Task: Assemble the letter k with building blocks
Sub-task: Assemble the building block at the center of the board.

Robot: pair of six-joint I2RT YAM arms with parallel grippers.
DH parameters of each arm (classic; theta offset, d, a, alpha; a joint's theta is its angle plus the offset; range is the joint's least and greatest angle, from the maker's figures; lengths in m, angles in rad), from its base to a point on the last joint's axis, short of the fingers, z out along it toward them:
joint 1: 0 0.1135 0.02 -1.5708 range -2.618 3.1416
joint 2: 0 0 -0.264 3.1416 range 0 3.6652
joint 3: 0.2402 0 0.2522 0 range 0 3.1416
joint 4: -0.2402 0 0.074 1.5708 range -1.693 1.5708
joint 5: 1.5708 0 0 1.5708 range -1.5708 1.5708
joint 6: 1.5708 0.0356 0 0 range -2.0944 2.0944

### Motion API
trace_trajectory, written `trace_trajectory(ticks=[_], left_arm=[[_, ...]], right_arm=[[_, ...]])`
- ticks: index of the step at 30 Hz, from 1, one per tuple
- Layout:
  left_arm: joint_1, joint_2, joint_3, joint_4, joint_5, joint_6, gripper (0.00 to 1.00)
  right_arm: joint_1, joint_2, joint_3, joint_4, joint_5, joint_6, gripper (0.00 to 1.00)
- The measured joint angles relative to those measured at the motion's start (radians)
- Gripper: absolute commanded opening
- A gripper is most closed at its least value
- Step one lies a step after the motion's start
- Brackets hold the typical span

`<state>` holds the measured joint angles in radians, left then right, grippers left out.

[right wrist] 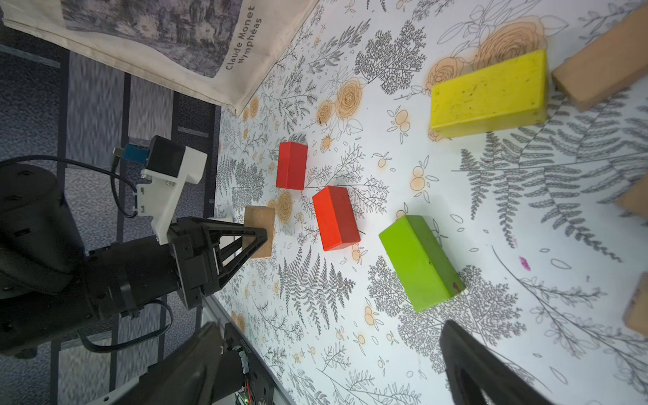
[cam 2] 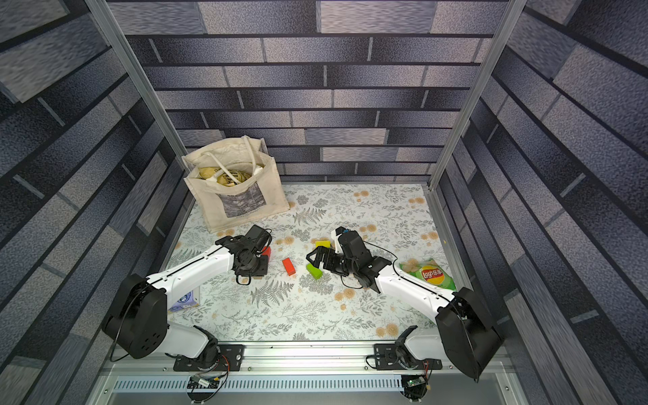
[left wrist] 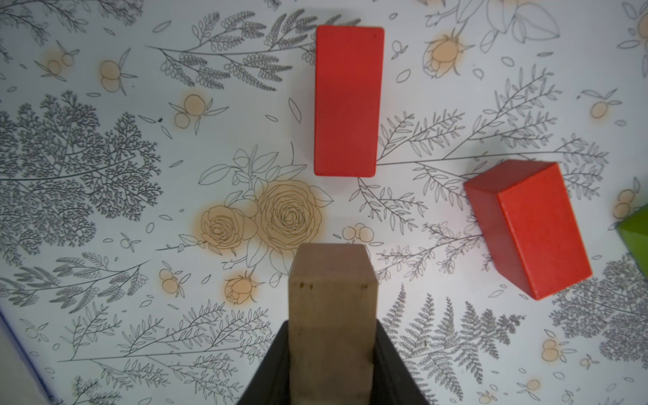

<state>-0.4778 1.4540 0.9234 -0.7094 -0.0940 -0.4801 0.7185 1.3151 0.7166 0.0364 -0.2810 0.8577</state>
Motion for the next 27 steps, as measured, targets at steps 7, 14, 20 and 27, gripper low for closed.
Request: trace_trajectory(ticks=[7,14,20,27], left_arm=[[0.045,0.0,-0.04,0.051,0.039,0.004,0.28],[0.048,0.012,-0.048,0.085,0.066,0.005,0.29],[0.048,0.053,-0.048,0.102,0.072,0.008,0.29],[0.048,0.076,-0.048,0.105,0.072,0.008,0.3]], right_arm=[[0.044,0.03,0.0,0.053,0.007,0.035,1.0],[0.071,0.092,0.0,0.09,0.018,0.059,1.0],[0.076,0.101,0.0,0.1,0.022,0.063,1.0],[0.076,0.101,0.0,0.104,0.022,0.063,1.0]])
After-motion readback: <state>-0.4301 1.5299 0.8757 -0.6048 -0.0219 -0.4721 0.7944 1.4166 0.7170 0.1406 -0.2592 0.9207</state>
